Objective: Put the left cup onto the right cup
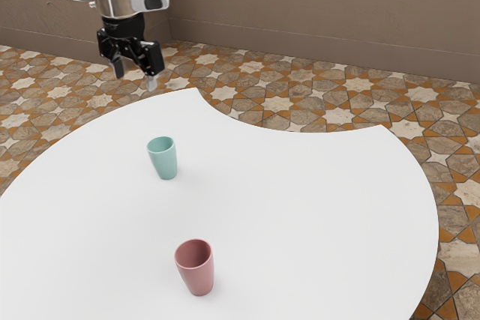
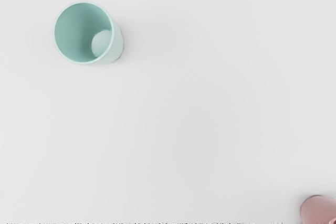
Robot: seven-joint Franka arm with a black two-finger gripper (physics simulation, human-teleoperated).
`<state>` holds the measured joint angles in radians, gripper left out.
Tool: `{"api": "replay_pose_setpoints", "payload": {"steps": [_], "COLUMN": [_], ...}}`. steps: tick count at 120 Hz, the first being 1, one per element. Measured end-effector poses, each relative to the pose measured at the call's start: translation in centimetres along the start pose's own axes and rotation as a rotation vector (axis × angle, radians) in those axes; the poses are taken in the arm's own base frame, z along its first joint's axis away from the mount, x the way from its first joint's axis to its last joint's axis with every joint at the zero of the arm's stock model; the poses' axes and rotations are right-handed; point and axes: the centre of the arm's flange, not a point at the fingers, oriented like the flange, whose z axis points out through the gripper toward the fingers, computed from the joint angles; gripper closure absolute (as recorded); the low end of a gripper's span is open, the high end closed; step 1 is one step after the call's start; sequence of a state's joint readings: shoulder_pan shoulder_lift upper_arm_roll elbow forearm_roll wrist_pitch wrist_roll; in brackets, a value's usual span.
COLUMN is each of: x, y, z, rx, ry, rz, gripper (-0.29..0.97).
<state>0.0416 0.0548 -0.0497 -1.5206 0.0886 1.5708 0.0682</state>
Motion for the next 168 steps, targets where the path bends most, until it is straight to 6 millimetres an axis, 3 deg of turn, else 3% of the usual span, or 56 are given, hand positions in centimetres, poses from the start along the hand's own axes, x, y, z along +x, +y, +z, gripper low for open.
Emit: {"api": "replay_pose_setpoints", "payload": {"steps": [14, 28, 72, 89, 113, 140, 168], "x": [0.5, 3.7, 9.0, 10.1, 11.6, 12.6, 12.5], "y": [-0.9, -0.9, -3.7, -5.4, -5.7, -6.3, -5.5], "z": [0.9, 3.3, 13.0, 16.4, 21.0, 24.4, 27.3], "rx": [0.008, 0.019, 0.043, 0.031, 0.012, 0.006, -0.044], "ry": [-0.013, -0.016, -0.066, -0.067, -0.061, -0.042, -0.041], "rz": [-0.014, -0.007, -0.007, -0.01, 0.022, 0.048, 0.057], "gripper": [0.0, 0.0, 0.0, 0.0, 0.0, 0.0, 0.0]}}
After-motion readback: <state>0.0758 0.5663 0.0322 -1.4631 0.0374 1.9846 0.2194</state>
